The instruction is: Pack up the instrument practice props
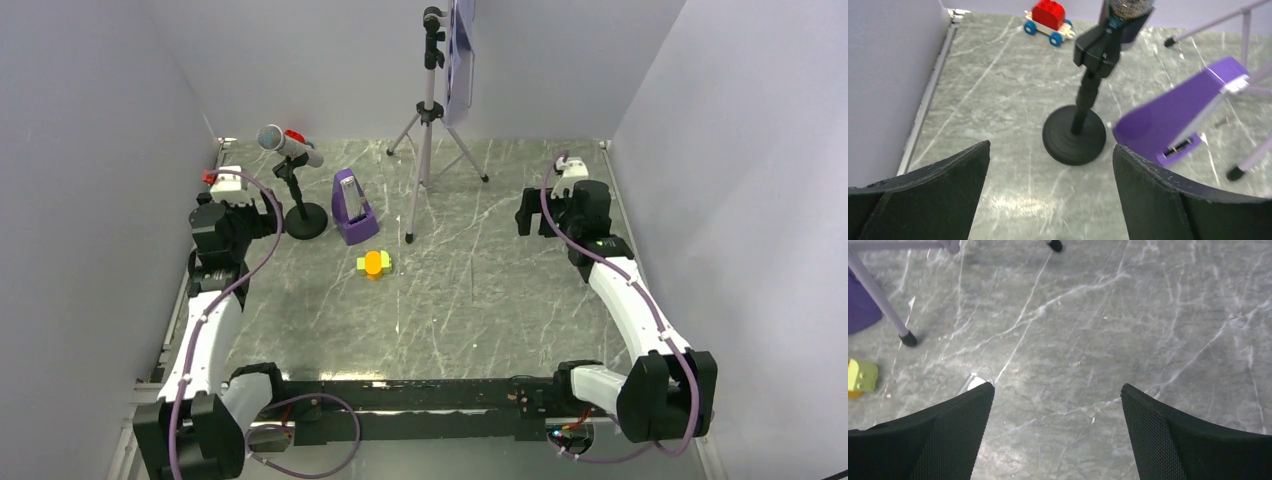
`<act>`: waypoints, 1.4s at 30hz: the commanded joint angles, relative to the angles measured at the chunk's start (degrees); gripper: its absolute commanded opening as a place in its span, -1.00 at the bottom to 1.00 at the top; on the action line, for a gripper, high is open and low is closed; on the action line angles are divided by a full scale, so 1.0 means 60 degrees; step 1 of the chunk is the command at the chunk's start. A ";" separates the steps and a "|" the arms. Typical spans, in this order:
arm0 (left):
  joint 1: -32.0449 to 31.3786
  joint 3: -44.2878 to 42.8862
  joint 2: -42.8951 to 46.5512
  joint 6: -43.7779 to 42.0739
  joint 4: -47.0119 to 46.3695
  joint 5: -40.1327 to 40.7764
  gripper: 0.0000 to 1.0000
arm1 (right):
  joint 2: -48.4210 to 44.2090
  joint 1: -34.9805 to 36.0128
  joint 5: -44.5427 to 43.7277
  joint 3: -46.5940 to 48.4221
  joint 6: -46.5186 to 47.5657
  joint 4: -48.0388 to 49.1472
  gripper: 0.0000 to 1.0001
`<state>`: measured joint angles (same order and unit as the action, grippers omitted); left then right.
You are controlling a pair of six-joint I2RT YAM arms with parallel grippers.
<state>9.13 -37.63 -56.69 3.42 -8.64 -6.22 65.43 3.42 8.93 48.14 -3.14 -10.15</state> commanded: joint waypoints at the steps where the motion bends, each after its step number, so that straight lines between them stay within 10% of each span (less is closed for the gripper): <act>1: 0.0002 -0.0833 0.0925 -0.0063 0.2123 -0.0905 0.94 | 0.0002 0.0639 0.0594 0.0410 0.1040 -0.0392 1.00; 11: 0.0003 -0.0943 0.2104 -0.0773 0.4078 -0.2827 0.94 | 0.0861 0.3756 0.2010 0.3900 0.5343 -0.4352 0.98; 25: 0.0032 -0.1094 0.3251 0.0029 0.5031 -0.2942 0.97 | 0.5685 0.6020 0.0920 0.8352 0.1334 -0.2953 0.75; 42: 0.0475 -0.0671 0.4163 0.0484 0.5234 -0.3178 0.98 | 0.8366 0.7519 -0.2127 1.0995 -0.0384 -0.1515 0.99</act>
<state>11.31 -41.69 -32.08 5.21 23.46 -23.33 113.43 47.18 2.94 108.88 -3.31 -23.75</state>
